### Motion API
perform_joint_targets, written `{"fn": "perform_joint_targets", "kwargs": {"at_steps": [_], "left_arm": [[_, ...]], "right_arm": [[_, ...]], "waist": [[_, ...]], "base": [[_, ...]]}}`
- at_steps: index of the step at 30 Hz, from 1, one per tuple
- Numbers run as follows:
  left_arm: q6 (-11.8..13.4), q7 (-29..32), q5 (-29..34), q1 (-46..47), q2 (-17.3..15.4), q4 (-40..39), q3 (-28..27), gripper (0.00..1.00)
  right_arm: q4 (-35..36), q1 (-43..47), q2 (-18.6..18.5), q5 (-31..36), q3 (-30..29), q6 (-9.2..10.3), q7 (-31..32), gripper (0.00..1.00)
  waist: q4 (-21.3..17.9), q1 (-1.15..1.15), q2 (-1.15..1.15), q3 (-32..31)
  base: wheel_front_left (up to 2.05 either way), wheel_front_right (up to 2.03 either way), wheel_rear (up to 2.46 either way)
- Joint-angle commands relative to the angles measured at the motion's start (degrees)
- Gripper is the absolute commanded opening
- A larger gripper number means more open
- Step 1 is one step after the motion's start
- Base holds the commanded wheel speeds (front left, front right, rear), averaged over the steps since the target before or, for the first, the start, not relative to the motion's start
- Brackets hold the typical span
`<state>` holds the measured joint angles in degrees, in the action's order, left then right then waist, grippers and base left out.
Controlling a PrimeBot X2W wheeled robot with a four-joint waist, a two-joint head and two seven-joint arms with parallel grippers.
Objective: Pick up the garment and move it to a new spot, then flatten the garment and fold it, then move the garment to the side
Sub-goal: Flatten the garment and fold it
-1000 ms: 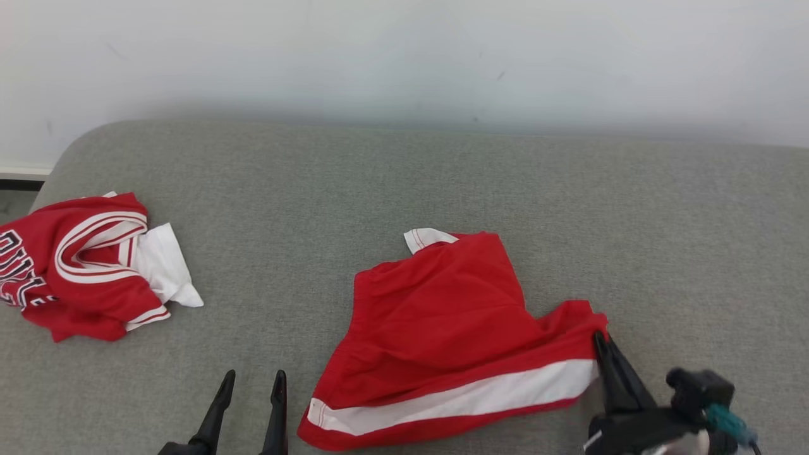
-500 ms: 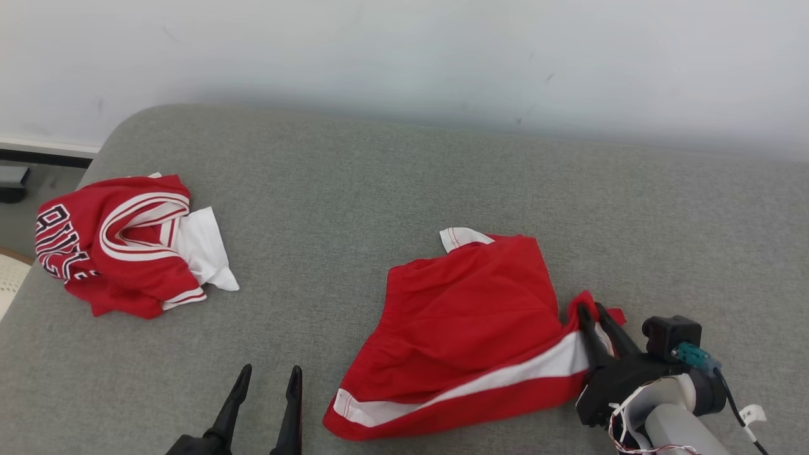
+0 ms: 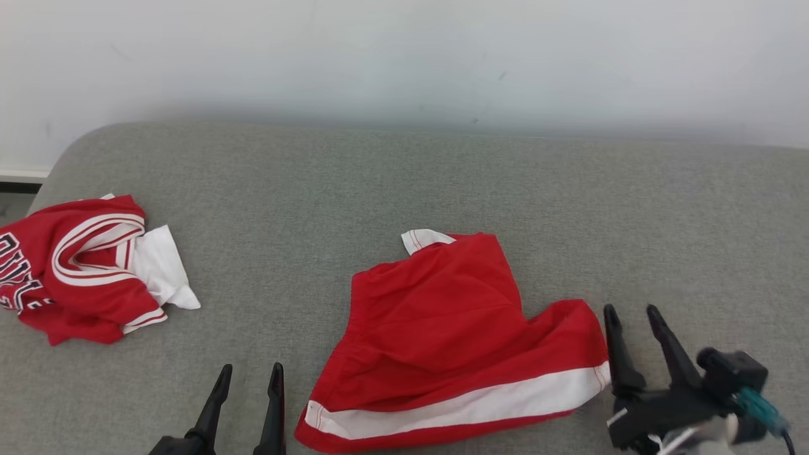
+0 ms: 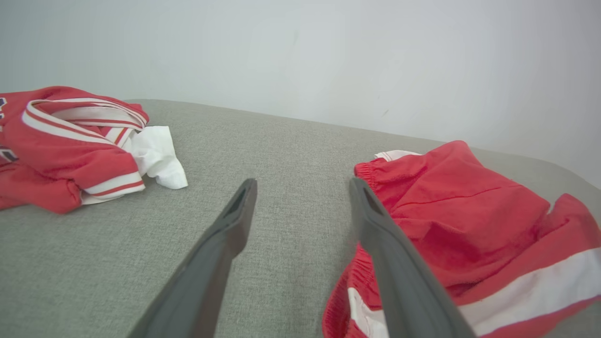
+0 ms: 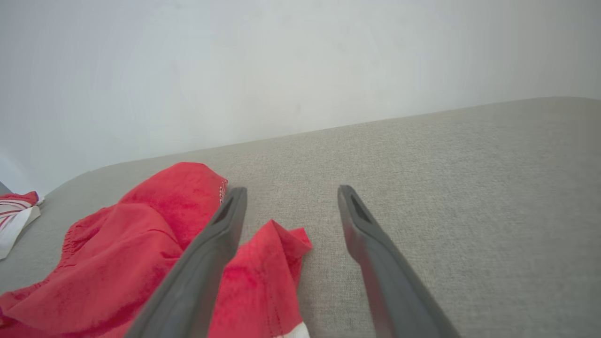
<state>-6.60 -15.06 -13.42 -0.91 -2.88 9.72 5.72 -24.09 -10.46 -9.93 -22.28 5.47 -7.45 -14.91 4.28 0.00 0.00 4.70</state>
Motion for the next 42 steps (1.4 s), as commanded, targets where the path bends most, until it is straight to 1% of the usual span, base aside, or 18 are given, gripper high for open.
{"fn": "perform_joint_targets", "kwargs": {"at_steps": [1,7,11,16,27,38,42], "left_arm": [[-0.21,-0.22,0.37,-0.15,0.01,-0.38,-0.11,1.00],[-0.36,-0.22,0.55,-1.40,0.01,-0.20,-0.53,1.00],[-0.39,-0.22,0.75,-1.98,0.01,-0.51,-0.65,1.00],[-0.48,-0.22,1.39,-3.43,0.01,-0.98,-1.14,1.00],[-0.22,-0.22,5.82,-5.36,0.02,-3.23,-2.42,1.00],[-0.32,-0.22,6.06,-6.15,0.01,-3.06,-3.50,1.00],[-0.53,-0.22,6.03,-6.04,0.03,-2.06,-2.50,1.00]], "right_arm": [[2.41,2.63,0.78,0.76,-1.15,-0.08,-0.24,1.00],[9.53,10.42,2.79,2.69,-4.37,-0.08,-0.25,1.00],[12.60,14.39,4.20,3.59,-5.55,-0.08,-0.25,1.00],[14.68,17.72,5.23,5.65,-5.27,-0.08,-0.25,1.00],[16.25,20.18,6.65,8.84,-6.53,-0.08,-0.25,1.00],[15.96,20.08,6.97,10.07,-7.93,-0.08,-0.26,1.00],[15.05,19.94,7.01,10.71,-7.16,-0.08,-0.25,1.00]], "waist": [[-0.57,0.00,0.00,-0.17],[-0.92,0.00,0.00,-1.13],[-0.97,0.00,0.00,-1.74],[-1.26,0.00,0.00,-2.59],[-1.03,0.00,0.00,-3.55],[-1.10,0.00,0.00,-4.03],[-1.23,0.00,0.00,-3.89]], "base": [[0.00,0.00,0.00],[0.00,0.00,0.00],[0.00,0.00,0.00],[0.00,0.00,0.00],[0.00,0.00,0.00],[0.00,0.00,0.00],[0.00,0.00,0.00]]}}
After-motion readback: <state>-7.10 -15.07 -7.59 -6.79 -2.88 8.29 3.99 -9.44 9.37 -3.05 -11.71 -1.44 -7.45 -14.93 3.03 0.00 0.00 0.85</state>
